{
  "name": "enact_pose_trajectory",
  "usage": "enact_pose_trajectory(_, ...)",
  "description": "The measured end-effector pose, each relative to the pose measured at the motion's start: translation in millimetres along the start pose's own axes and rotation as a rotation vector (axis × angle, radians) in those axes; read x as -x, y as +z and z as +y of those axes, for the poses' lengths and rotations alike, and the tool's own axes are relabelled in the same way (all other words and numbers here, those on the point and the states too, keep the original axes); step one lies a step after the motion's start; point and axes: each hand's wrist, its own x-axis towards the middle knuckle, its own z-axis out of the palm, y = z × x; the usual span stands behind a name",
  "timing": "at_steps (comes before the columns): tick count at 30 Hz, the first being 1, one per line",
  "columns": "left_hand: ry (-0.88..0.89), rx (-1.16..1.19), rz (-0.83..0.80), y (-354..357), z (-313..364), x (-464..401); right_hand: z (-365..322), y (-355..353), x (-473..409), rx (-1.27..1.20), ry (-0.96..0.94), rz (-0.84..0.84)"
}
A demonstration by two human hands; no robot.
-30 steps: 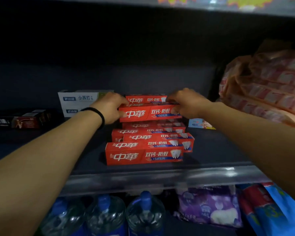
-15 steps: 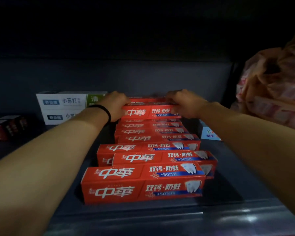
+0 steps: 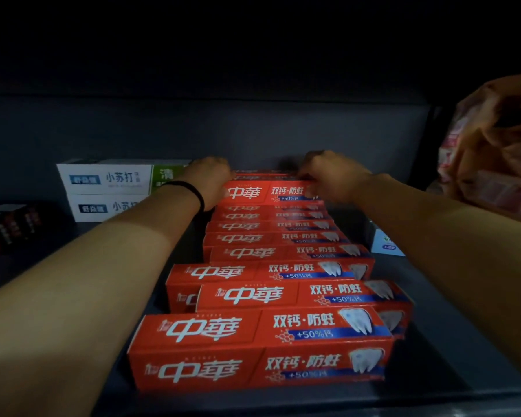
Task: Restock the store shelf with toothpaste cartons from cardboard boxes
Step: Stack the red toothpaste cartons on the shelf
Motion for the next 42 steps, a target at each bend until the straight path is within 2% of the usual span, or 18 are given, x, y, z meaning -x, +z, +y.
enact_pose_trajectory(15,-0.009,-0.036,-0.04,2.4,-3.1,-12.4,1.0,1.4,-10.9,0.009,0.035,-0.029)
enact_pose_trajectory(24,-0.015,-0.002,-0.066,-34.3,12.2,32.3,-26.3,-25.0,34.6,0.056,-0.002,-0.02)
enact_pose_trajectory(35,0.005,-0.026,0.007,-139.0,75.5,176.3,-103.4,-122.3,161.3,0.072,-0.058,0.065)
enact_pose_trajectory(42,0.039,-0.006,0.005,-172.9,114.7,286.5,-158.3,-146.9,257.9,0.064,-0.123,0.076)
